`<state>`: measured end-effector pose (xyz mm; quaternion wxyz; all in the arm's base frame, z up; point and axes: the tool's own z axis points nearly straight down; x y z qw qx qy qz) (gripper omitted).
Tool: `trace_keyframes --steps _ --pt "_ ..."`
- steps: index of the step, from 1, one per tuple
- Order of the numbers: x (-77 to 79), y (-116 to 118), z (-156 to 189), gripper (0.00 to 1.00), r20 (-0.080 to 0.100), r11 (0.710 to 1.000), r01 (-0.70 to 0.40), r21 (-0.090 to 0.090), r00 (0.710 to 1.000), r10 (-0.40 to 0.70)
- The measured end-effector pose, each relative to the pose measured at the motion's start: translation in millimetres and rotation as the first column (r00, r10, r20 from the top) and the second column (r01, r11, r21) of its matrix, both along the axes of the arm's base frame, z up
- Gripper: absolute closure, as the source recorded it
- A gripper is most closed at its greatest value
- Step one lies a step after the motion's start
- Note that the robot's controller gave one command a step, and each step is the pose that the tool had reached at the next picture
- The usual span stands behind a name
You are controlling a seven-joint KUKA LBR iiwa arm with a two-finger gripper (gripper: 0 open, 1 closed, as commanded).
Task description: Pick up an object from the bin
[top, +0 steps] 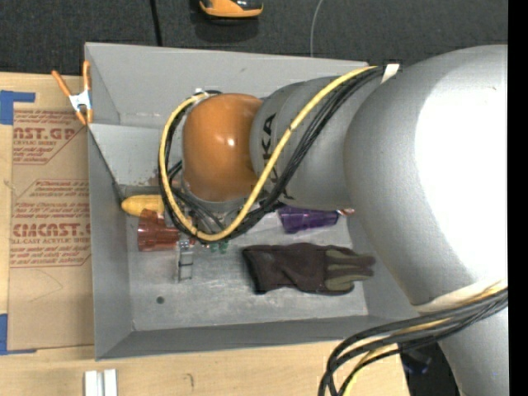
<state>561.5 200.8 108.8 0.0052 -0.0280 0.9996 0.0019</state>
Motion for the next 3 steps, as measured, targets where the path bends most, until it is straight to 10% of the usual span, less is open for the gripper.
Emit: trace_keyframes --steps 1,3 --pt "17.4 -8 -10 0.00 -0.008 0.998 0.058 0.000 0.998 -0.058" --pt "-12.1 38 -34 0.00 -0.009 0.995 -0.095 -0.004 0.995 0.095"
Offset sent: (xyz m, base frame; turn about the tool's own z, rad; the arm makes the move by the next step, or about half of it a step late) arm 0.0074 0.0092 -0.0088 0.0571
